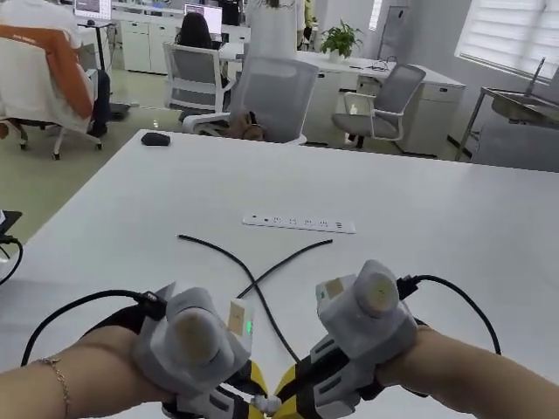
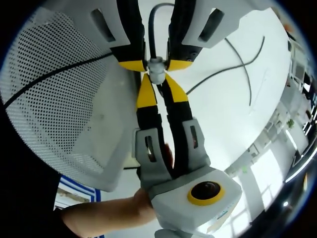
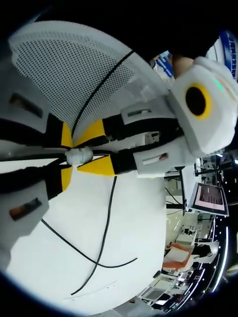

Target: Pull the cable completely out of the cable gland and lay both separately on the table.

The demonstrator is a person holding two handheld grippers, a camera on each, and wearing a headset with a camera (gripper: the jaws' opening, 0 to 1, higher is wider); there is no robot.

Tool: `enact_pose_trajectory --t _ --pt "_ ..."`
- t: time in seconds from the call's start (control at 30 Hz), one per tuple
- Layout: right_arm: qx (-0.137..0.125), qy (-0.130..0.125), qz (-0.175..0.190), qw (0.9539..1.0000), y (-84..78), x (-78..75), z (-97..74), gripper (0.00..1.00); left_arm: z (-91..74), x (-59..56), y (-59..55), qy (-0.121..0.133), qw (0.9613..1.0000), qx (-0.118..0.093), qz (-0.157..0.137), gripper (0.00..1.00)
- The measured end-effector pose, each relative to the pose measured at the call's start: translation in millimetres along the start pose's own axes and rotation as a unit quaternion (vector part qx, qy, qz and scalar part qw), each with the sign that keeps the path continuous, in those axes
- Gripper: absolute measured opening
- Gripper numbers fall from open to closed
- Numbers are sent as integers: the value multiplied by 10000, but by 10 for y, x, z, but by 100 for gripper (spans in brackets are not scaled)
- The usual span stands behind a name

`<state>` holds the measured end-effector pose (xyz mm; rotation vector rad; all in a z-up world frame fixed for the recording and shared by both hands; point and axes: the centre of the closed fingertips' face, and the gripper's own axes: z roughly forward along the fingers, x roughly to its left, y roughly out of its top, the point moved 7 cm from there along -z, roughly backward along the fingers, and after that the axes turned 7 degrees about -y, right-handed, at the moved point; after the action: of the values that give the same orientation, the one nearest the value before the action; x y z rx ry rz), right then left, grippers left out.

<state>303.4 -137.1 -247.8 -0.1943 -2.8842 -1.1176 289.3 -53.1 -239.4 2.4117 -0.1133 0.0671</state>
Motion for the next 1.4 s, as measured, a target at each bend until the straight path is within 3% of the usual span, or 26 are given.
enact_pose_trajectory --t 0.1,0.2,0.47,0.57,0.63,0.73,0.87,1.0,1.17,1.23,1.3,1.4 --pt "95 386 310 9987 -20 28 -16 13 13 -53 56 -17 9987 114 492 17" --pt "173 686 551 9960 -11 54 -15 20 26 -75 64 37 9947 348 972 17" --pt "15 609 972 9934 -8 -55 -20 12 -3 -28 64 132 9912 404 1254 16" --pt "81 494 760 9959 12 -19 -10 12 -8 -18 54 87 9939 365 1037 16" --pt "209 245 419 9986 31 -18 -4 11 -3 -2 36 69 9961 296 827 16" --pt "460 -175 -7 9988 58 3 -12 11 13 42 3 -22 10000 -43 51 16" --pt "513 -599 -352 9963 74 23 -6 11 32 107 -80 -175 9971 -367 -637 16" --pt "523 -935 -919 9900 79 77 9 11 20 122 -91 -391 9937 -416 -963 16" --pt "550 -1249 -1748 9751 78 157 21 11 24 133 -102 -691 9879 -495 -1294 16" --pt "588 -1304 -1807 9731 70 177 26 11 30 134 -104 -769 9855 -534 -1418 16" --pt "631 -1435 -1998 9672 63 186 28 11 44 138 -105 -790 9838 -557 -1513 16" --pt "680 -1539 -1875 9677 16 197 88 11 105 114 -129 -792 9823 -529 -1611 16"
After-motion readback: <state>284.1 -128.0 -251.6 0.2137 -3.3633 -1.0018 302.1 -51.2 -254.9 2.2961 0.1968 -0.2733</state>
